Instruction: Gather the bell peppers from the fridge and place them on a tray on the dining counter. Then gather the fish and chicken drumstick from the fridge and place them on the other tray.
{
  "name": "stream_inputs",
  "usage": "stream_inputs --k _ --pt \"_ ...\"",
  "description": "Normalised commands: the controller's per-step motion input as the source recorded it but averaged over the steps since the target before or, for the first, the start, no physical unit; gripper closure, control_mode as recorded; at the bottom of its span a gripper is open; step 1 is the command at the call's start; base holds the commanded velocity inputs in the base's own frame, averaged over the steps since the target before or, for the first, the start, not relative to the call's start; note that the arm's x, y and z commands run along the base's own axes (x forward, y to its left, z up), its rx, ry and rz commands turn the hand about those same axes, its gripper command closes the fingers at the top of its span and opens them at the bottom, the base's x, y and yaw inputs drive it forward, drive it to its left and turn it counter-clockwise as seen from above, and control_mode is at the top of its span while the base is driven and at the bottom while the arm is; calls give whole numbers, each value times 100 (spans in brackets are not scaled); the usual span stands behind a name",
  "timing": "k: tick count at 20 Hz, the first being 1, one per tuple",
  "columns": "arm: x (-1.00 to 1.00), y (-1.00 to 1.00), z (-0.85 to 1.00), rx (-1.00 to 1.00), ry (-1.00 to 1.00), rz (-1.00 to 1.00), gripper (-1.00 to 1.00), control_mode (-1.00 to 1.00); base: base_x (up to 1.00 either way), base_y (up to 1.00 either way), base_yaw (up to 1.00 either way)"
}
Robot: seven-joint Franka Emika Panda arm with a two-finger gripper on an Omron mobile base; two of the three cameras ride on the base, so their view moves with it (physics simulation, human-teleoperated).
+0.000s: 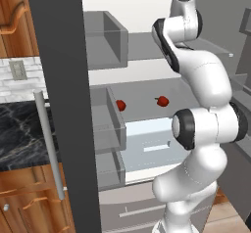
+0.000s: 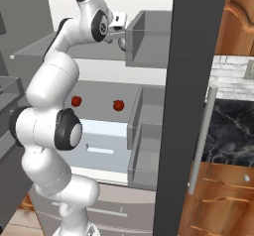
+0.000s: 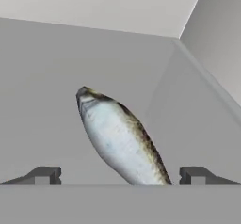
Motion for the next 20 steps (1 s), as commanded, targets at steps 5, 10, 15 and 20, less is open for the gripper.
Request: stream_inputs --k 5,10,15,20 --pt "33 -4 -9 0 2 0 -100 -100 0 0 0" --pt "19 -2 -12 0 1 0 -100 -100 0 0 0" --pt "1 -4 -24 0 0 0 -100 -100 0 0 0" --pt "8 -9 -19 0 0 0 -100 -100 0 0 0"
